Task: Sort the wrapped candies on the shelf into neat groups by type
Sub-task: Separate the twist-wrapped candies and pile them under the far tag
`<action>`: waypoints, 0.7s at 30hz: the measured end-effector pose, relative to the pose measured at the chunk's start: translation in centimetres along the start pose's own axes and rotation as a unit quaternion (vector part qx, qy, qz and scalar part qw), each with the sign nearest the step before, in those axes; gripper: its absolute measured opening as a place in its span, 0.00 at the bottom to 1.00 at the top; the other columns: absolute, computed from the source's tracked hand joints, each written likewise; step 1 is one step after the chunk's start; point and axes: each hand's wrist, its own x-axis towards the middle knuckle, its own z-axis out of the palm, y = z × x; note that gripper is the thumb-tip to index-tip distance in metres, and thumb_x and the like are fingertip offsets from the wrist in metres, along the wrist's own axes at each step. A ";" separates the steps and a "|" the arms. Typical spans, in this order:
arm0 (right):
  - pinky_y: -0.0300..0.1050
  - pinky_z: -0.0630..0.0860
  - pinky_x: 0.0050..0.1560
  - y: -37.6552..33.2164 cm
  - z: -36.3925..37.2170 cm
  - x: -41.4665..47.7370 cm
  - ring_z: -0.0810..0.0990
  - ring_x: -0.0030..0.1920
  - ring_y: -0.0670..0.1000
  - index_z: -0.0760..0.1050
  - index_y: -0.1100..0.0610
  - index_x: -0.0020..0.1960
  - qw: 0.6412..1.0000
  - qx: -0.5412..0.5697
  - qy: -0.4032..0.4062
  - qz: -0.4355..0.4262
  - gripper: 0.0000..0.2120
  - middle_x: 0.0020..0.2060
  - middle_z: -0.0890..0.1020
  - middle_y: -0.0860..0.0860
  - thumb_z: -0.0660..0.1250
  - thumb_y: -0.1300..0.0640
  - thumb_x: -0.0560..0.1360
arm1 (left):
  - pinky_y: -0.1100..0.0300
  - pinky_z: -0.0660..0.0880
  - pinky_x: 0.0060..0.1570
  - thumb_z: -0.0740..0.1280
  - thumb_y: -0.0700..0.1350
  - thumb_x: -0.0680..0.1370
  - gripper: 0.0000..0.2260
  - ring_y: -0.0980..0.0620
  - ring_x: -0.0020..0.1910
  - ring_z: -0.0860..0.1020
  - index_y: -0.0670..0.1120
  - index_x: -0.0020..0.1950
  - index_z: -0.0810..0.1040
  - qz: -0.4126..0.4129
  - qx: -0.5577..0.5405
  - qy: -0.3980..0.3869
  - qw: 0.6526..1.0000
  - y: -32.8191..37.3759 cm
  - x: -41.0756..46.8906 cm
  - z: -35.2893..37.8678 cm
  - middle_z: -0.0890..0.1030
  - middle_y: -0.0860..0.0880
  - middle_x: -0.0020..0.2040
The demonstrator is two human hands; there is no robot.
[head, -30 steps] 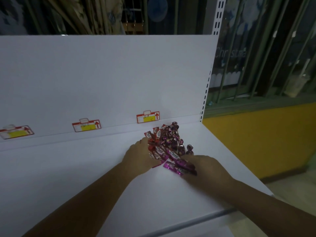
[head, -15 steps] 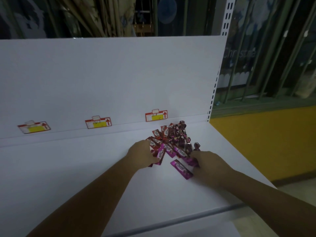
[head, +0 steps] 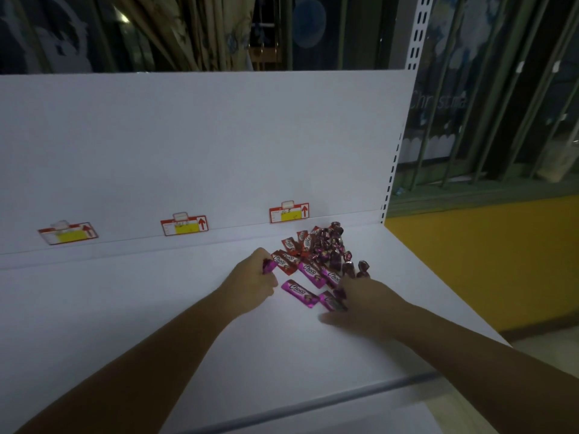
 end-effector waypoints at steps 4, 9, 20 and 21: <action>0.38 0.64 0.28 -0.1 -0.2 0.0 0.70 0.30 0.46 0.69 0.56 0.38 0.999 -0.036 -0.022 -0.013 0.18 0.30 0.72 0.49 0.61 0.41 0.75 | 0.63 0.67 0.36 0.58 0.40 0.78 0.05 0.50 0.39 0.74 0.43 0.46 0.73 -0.004 0.114 0.014 0.993 0.6 0.3 0.8 0.76 0.45 0.43; 0.41 0.65 0.34 0.3 -0.3 -1.1 0.73 0.38 0.49 0.69 0.55 0.49 1.000 -0.009 -0.003 -0.020 0.17 0.40 0.76 0.51 0.60 0.40 0.76 | 0.63 0.63 0.30 0.64 0.66 0.70 0.22 0.57 0.30 0.69 0.49 0.33 0.67 -0.023 0.270 0.004 0.963 1.2 0.7 2.7 0.68 0.53 0.30; 0.36 0.64 0.31 1.3 -1.0 -1.0 0.72 0.34 0.46 0.72 0.53 0.45 0.992 0.114 0.041 0.031 0.05 0.37 0.77 0.49 0.60 0.54 0.78 | 0.64 0.62 0.28 0.67 0.51 0.71 0.12 0.57 0.29 0.68 0.49 0.33 0.67 0.087 0.271 -0.120 0.951 1.2 0.7 1.8 0.69 0.52 0.32; 0.38 0.65 0.32 1.2 -1.0 -0.8 0.73 0.35 0.48 0.71 0.53 0.42 0.991 0.119 0.053 0.041 0.06 0.36 0.76 0.50 0.59 0.56 0.78 | 0.64 0.62 0.29 0.66 0.52 0.71 0.12 0.57 0.31 0.68 0.49 0.33 0.66 0.099 0.288 -0.119 0.945 1.2 0.6 1.9 0.69 0.52 0.33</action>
